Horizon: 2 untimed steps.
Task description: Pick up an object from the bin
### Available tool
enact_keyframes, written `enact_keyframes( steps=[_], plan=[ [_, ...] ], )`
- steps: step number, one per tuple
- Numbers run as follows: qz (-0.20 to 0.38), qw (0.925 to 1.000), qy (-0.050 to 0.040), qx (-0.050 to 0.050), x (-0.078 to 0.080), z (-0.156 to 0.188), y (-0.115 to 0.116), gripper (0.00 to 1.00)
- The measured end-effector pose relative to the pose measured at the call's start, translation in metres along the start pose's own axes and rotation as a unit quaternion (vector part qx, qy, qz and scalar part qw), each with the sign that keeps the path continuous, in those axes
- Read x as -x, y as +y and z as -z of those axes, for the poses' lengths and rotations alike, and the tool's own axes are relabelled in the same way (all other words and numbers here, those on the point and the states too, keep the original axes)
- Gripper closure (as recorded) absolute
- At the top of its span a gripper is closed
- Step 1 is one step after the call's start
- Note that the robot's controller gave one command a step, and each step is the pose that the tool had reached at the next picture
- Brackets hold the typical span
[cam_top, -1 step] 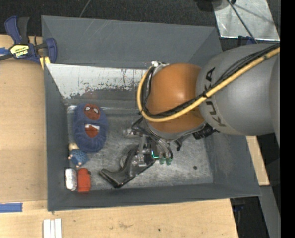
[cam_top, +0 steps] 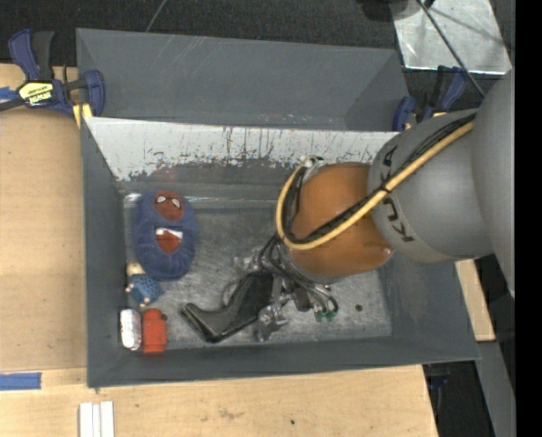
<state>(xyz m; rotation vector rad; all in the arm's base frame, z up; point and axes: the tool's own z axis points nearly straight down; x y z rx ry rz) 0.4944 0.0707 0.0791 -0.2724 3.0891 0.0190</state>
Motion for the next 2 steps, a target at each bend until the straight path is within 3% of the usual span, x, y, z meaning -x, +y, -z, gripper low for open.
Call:
enact_keyframes(
  steps=[1,2],
  plan=[
    [0.172,0.9849,0.0183,-0.001,0.023,0.021,-0.018,0.00],
    [0.274,0.9616,0.0206,0.000,0.037,0.019,0.014,0.00]
  ],
)
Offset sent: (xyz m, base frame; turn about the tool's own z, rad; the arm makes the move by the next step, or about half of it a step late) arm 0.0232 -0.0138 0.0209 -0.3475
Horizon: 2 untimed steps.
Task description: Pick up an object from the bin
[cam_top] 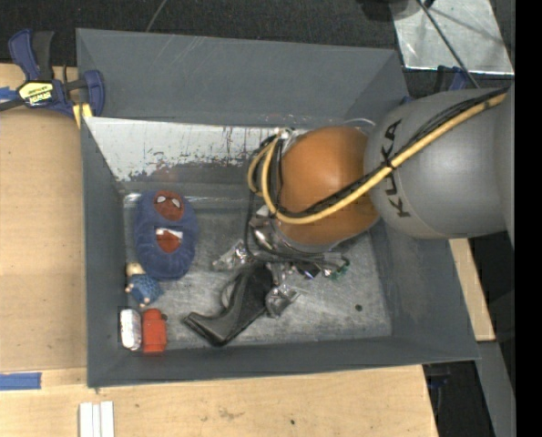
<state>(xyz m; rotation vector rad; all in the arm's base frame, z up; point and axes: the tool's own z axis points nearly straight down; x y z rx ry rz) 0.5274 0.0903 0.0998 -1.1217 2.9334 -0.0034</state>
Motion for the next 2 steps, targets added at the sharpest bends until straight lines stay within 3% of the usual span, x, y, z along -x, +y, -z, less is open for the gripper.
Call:
enact_keyframes(
  steps=[1,2],
  plan=[
    [0.106,0.9943,0.0065,0.007,-0.0014,-0.0239,-0.0091,0.00],
    [0.266,0.9640,-0.0115,-0.006,-0.0017,-0.0230,-0.0105,0.00]
  ],
)
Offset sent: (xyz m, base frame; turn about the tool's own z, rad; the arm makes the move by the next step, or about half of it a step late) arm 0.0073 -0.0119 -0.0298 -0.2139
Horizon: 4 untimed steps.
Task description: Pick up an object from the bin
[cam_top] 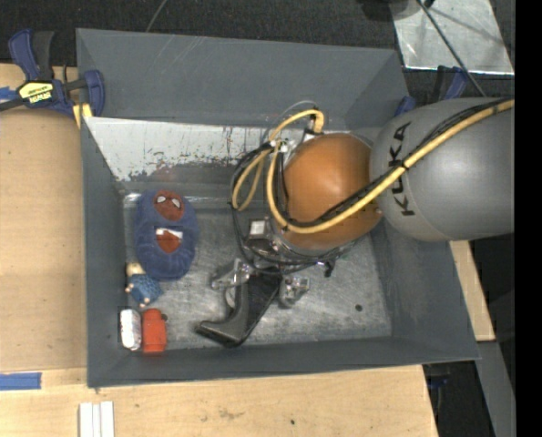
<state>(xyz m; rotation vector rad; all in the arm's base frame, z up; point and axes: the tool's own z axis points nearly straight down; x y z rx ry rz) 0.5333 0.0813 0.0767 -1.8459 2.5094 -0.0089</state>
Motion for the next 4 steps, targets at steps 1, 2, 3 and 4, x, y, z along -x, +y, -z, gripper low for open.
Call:
enact_keyframes(
  steps=[1,2,3,4],
  plan=[
    [-0.001,1.0000,0.0002,0.000,0.000,0.001,0.000,1.00],
    [-0.003,1.0000,0.0057,0.006,0.001,0.024,-0.003,1.00],
    [-0.004,0.9999,0.0082,0.010,0.002,0.055,-0.003,1.00],
    [-0.006,0.9999,0.0082,0.010,0.002,0.092,-0.004,1.00]
  ],
)
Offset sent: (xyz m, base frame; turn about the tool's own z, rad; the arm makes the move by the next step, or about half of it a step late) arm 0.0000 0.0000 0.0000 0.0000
